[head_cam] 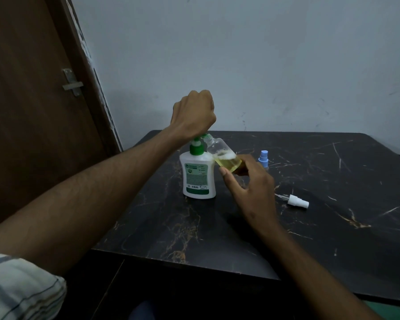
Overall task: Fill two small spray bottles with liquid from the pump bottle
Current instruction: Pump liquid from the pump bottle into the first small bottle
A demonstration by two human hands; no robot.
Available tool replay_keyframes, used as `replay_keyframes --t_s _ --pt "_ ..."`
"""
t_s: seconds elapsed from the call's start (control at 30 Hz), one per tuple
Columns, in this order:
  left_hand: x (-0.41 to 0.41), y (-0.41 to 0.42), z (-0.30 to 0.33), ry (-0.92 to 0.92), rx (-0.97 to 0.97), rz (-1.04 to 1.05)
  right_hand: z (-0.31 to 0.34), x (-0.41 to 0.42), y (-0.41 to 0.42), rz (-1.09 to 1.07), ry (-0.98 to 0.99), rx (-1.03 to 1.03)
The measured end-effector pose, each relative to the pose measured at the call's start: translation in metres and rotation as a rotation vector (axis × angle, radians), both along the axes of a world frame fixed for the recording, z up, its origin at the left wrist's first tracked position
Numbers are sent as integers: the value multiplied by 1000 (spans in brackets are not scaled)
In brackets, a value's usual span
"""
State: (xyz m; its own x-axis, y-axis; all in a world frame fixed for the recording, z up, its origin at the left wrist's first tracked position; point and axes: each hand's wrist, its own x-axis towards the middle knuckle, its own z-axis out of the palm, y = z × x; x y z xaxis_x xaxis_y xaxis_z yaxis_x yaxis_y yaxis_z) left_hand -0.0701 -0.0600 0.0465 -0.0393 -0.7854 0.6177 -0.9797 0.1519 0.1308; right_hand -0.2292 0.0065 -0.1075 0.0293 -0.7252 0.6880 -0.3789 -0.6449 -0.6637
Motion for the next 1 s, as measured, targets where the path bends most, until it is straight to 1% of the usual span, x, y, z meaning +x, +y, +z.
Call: replay_keyframes --t_s 0.13,0.33,0.47,0.63,0.77,1.0 --pt "2 1 -6 31 -4 2 0 -1 0 -2 2 -7" --pt "1 2 1 1 -18 0 -1 0 1 -12 3 -4" --pt "3 -1 -7 23 -17 -10 -2 0 0 -8 7 -7" --pt "2 0 -1 -18 0 -9 0 0 3 -3 3 -14" --pt "3 -1 -4 22 -9 2 -1 -1 2 -1 8 2" --pt "5 -2 0 -9 -3 1 1 0 2 4 6 0"
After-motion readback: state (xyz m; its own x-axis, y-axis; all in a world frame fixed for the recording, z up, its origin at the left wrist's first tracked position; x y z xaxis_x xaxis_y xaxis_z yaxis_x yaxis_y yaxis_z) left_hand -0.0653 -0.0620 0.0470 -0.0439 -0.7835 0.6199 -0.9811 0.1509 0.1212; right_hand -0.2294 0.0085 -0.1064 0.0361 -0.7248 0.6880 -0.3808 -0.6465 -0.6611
